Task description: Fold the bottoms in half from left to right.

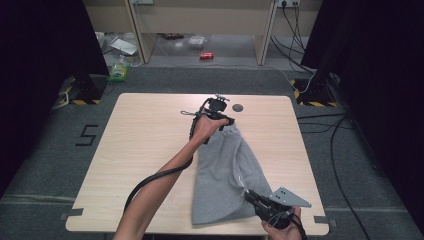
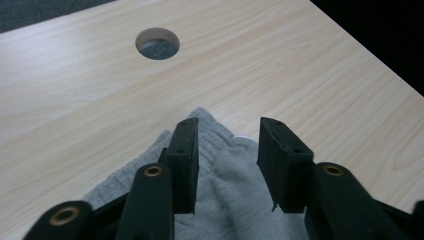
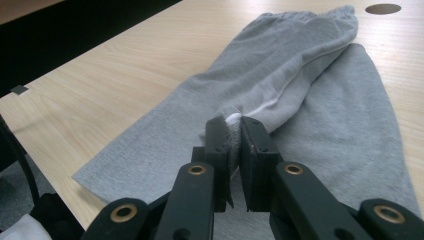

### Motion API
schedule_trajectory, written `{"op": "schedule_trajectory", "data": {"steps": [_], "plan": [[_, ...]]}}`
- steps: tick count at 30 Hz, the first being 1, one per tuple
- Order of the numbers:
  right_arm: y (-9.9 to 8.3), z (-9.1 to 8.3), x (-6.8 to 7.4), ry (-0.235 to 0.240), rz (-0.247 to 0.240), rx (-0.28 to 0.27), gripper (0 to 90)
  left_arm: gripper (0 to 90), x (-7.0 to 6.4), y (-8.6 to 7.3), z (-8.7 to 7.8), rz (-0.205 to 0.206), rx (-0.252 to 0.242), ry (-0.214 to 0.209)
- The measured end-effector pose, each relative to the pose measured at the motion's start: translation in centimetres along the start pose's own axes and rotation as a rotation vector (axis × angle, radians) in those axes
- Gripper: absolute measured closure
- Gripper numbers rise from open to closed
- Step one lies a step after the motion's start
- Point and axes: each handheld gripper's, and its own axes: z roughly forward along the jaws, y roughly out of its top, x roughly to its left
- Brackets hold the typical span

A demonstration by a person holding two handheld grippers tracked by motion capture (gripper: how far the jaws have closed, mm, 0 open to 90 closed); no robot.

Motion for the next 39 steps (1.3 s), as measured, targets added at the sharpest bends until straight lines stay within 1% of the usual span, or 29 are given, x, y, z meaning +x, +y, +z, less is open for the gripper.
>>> {"op": "schedule_trajectory", "data": {"steps": [2,3,5,7,10,13,14,15,17,18,19,20,21,22,24,26,27,30,31,33,34,35,36,37,38,39], "plan": [[0.0,0.0,-0.1,-0.003,0.002,0.001,83.2,56.8,0.2,-0.1,-0.2,0.005,0.005,-0.003],[0.0,-0.2,-0.2,-0.007,0.006,0.004,83.2,54.0,0.4,-0.2,-0.3,0.011,0.016,-0.007],[0.0,-0.3,-0.4,-0.016,0.006,0.002,83.2,52.5,0.9,-0.5,-0.8,0.024,0.021,0.009],[0.0,-0.4,-0.5,-0.021,0.003,-0.002,83.2,51.8,1.5,-0.9,-1.2,0.022,0.025,0.015],[-0.2,-0.9,-1.0,-0.046,0.000,0.002,83.3,50.4,2.8,-1.5,-1.9,0.020,0.032,0.030],[-0.7,-1.6,-1.5,-0.067,0.029,0.001,83.3,49.0,4.1,-2.3,-2.5,0.003,0.034,0.048],[-0.9,-1.9,-1.8,-0.075,0.025,-0.001,83.3,48.5,4.5,-2.5,-2.6,-0.004,0.034,0.050],[-1.4,-2.5,-2.3,-0.097,0.037,0.000,83.3,47.7,5.0,-2.8,-2.7,-0.010,0.038,0.057],[-1.5,-2.6,-2.5,-0.105,0.039,-0.002,83.3,47.5,5.7,-3.4,-2.8,-0.019,0.046,0.063],[-1.8,-3.1,-3.0,-0.129,0.041,0.003,83.3,46.8,6.0,-3.6,-2.8,-0.020,0.050,0.064],[-2.0,-3.4,-3.4,-0.143,0.043,0.001,83.4,46.5,6.2,-3.8,-2.8,-0.022,0.054,0.066],[-2.1,-3.6,-3.7,-0.153,0.049,0.001,83.4,46.1,6.5,-4.1,-2.8,-0.025,0.056,0.065],[-2.1,-3.6,-3.7,-0.153,0.049,0.001,83.4,46.1,6.8,-4.3,-2.8,-0.029,0.058,0.066],[-2.4,-4.0,-4.3,-0.175,0.055,0.011,83.4,45.4,7.2,-4.7,-2.8,-0.036,0.062,0.069],[-2.9,-4.1,-4.8,-0.179,0.071,0.030,83.4,45.0,7.3,-4.9,-2.8,-0.036,0.068,0.069],[-3.1,-4.1,-5.0,-0.182,0.069,0.034,83.2,44.5,7.6,-5.1,-2.7,-0.042,0.071,0.069],[-3.3,-3.9,-5.1,-0.170,0.075,0.058,82.6,44.4,7.7,-5.2,-2.7,-0.045,0.071,0.068],[-3.3,-3.6,-5.2,-0.181,0.059,0.084,79.6,43.9,7.7,-5.4,-2.9,-0.040,0.072,0.067],[-3.3,-3.6,-5.2,-0.188,0.071,0.084,74.9,43.6,7.7,-5.4,-2.9,-0.040,0.072,0.067],[-3.3,-3.8,-5.5,-0.194,0.087,0.078,71.1,42.8,7.8,-5.5,-3.0,-0.038,0.074,0.069],[-3.2,-3.9,-5.5,-0.202,0.098,0.068,67.3,42.8,7.8,-5.5,-3.1,-0.038,0.073,0.069],[-3.0,-4.0,-5.6,-0.207,0.102,0.050,65.4,42.8,7.9,-5.7,-3.1,-0.037,0.075,0.068],[-3.0,-4.0,-5.6,-0.207,0.102,0.050,65.4,42.7,7.9,-5.7,-3.1,-0.037,0.075,0.068],[-2.5,-3.8,-5.5,-0.199,0.095,0.037,64.1,42.7,8.0,-5.7,-3.1,-0.037,0.077,0.069],[-2.5,-3.8,-5.5,-0.199,0.095,0.037,64.1,42.7,8.0,-5.8,-3.1,-0.041,0.077,0.069],[-2.3,-3.4,-5.5,-0.199,0.086,0.041,62.5,42.6,8.1,-5.9,-3.2,-0.043,0.074,0.068]]}}
